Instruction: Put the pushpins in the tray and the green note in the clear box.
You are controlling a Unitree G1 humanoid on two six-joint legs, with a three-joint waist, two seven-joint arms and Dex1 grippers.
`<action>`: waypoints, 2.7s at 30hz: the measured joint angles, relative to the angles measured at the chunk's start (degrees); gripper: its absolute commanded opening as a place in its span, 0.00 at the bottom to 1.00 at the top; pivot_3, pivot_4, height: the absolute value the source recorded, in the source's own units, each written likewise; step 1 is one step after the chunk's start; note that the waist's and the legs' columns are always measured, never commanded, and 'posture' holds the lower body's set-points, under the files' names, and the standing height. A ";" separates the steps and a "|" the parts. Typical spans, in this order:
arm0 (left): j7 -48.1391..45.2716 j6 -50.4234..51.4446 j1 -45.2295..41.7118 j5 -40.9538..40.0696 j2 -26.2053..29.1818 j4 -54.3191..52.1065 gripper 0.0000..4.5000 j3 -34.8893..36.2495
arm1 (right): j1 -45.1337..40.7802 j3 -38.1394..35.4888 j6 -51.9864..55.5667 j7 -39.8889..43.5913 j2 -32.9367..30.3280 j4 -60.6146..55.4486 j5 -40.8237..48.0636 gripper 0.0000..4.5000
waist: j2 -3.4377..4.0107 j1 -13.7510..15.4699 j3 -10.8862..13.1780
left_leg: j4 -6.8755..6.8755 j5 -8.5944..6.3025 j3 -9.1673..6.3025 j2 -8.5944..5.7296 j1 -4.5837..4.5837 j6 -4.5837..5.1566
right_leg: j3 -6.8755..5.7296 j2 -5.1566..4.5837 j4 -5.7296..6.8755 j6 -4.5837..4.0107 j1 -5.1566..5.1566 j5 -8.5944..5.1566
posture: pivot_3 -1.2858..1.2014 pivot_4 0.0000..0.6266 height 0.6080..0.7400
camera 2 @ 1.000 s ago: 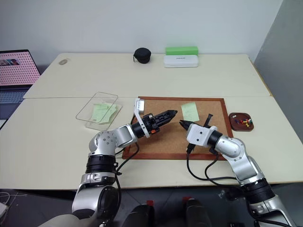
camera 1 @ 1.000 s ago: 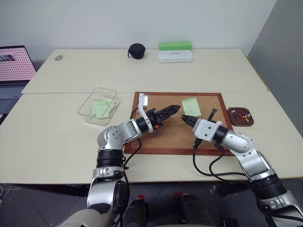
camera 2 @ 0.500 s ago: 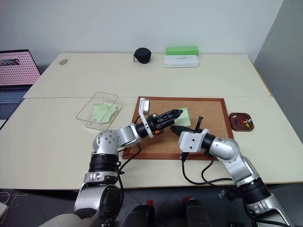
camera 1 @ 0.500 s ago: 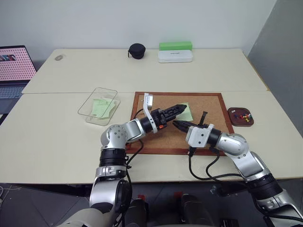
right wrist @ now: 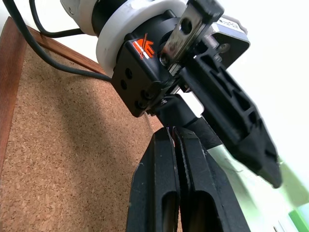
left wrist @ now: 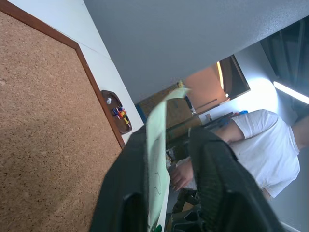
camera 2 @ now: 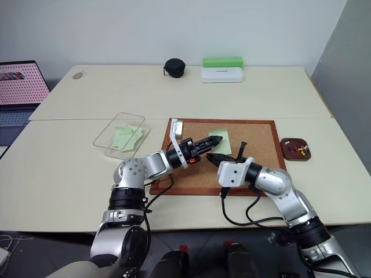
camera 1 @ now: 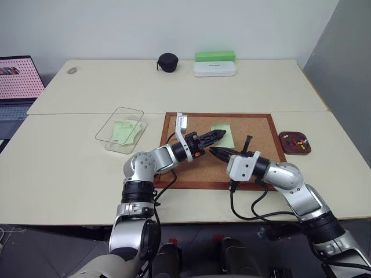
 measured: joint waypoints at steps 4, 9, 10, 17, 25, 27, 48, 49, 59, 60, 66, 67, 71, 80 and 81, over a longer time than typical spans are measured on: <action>-0.62 -0.88 0.00 0.23 0.22 0.01 0.00 -0.20 | -0.11 0.00 0.00 -0.06 0.02 0.03 0.00 0.00 | 0.00 0.00 0.00 | 0.00 0.00 0.00 0.00 0.00 0.00 | 0.00 0.00 0.00 0.00 0.00 0.00 | 0.52 0.24 1.00; -0.95 -1.61 0.00 0.41 0.39 0.01 0.00 -0.76 | -0.35 0.00 0.01 -0.11 0.26 0.03 -0.01 0.00 | 0.00 0.00 0.00 | 0.00 0.00 0.00 0.00 0.00 0.01 | 0.00 0.00 0.00 0.00 0.00 0.00 | 0.52 0.24 1.00; -0.99 -2.04 0.00 0.78 0.55 0.01 0.00 -1.26 | -0.48 0.00 0.01 -0.12 0.31 0.04 -0.01 0.00 | 0.00 0.00 0.00 | 0.00 0.00 0.00 0.00 0.00 0.01 | 0.00 0.00 0.00 0.00 0.00 0.00 | 0.52 0.24 1.00; -2.68 -6.86 -0.04 4.89 2.62 0.80 0.00 -4.67 | -0.63 -0.49 1.29 -0.15 0.54 -0.32 0.29 0.00 | 0.00 -0.01 0.00 | 0.00 0.00 0.01 0.00 0.01 0.00 | 0.01 0.00 0.01 -0.01 0.00 0.01 | 0.52 0.24 1.00; -4.99 -13.39 -0.88 9.78 5.01 5.35 0.00 -5.98 | -0.68 -2.09 5.05 0.05 1.28 -5.15 2.90 0.00 | 0.00 0.04 0.00 | 0.00 -0.01 0.01 0.00 0.01 0.02 | 0.01 0.00 0.00 -0.01 0.00 0.00 | 0.52 0.24 1.00; -5.72 -13.67 -0.93 9.98 5.10 5.87 0.00 -6.09 | -0.48 -2.25 6.11 0.04 1.29 -5.72 3.47 0.00 | 0.00 0.03 0.00 | 0.00 -0.01 0.02 0.00 0.01 0.03 | 0.01 0.00 0.00 -0.01 0.00 0.00 | 0.52 0.24 1.00; -12.00 -48.69 3.00 36.69 4.96 -9.23 0.00 -33.89 | -3.96 -35.47 52.47 -25.75 10.44 2.64 18.29 0.00 | 0.03 -0.07 -0.01 | -0.06 -0.03 0.14 0.03 -0.02 0.07 | 0.13 0.04 -0.01 -0.29 -0.05 0.17 | 0.52 0.24 1.00; -11.13 -49.53 2.78 37.51 4.32 -8.69 0.00 -33.89 | -5.22 -36.82 53.55 -26.58 10.24 4.08 18.90 0.00 | 0.05 -0.10 -0.01 | -0.07 -0.03 0.15 0.02 -0.01 0.08 | 0.14 0.04 0.02 -0.28 -0.05 0.16 | 0.52 0.24 1.00; -9.33 -52.15 2.18 40.88 4.00 -5.43 0.00 -33.82 | -10.16 -37.98 55.46 -26.98 7.83 13.44 21.49 0.33 | 0.06 0.03 -0.01 | -0.09 -0.04 0.15 -0.01 -0.05 0.10 | 0.14 0.02 -0.01 -0.28 -0.05 0.16 | 0.52 0.24 1.00; -9.33 -52.15 2.18 40.92 4.08 -5.43 0.00 -33.81 | -10.15 -37.99 55.45 -27.00 7.82 13.95 21.62 0.39 | 0.06 0.03 -0.01 | -0.09 -0.04 0.15 -0.01 -0.05 0.10 | 0.14 0.02 -0.01 -0.28 -0.05 0.16 | 0.52 0.24 1.00; -9.08 -52.15 2.22 41.04 4.19 -5.18 0.00 -33.23 | -10.14 -37.99 55.00 -27.23 7.66 15.42 22.52 0.68 | 0.06 -0.04 -0.01 | -0.09 -0.04 0.15 0.00 -0.04 0.10 | 0.14 0.02 -0.01 -0.25 -0.05 0.14 | 0.52 0.24 1.00; -9.00 -52.15 2.22 41.05 4.18 -5.08 0.00 -33.17 | -10.14 -37.98 54.95 -27.30 7.66 15.43 22.56 0.73 | 0.06 -0.04 -0.01 | -0.09 -0.04 0.15 0.00 -0.04 0.10 | 0.14 0.02 -0.01 -0.24 -0.05 0.14 | 0.52 0.24 1.00; -8.81 -52.16 2.22 41.08 4.19 -4.86 0.00 -32.60 | -10.12 -37.91 53.86 -27.55 7.11 15.43 22.53 0.80 | 0.06 -0.03 -0.01 | -0.09 -0.04 0.15 -0.01 -0.05 0.10 | 0.13 0.02 -0.01 -0.21 -0.05 0.12 | 0.52 0.24 1.00; -4.18 -51.51 1.99 41.10 3.93 -3.31 0.00 -29.42 | -2.55 -33.34 48.58 -20.58 5.27 4.62 23.30 0.80 | 0.06 -0.09 -0.01 | -0.08 -0.04 0.11 0.02 -0.03 0.10 | 0.12 0.04 0.00 -0.05 -0.05 0.02 | 0.52 0.24 1.00; -2.17 -50.89 1.59 41.13 3.94 -2.60 0.00 -28.09 | -0.92 -31.72 48.16 -17.70 5.26 1.33 24.74 0.80 | 0.06 -0.26 -0.01 | -0.08 -0.04 0.11 0.04 -0.04 0.10 | 0.11 0.07 -0.01 -0.02 -0.05 0.01 | 0.52 0.24 1.00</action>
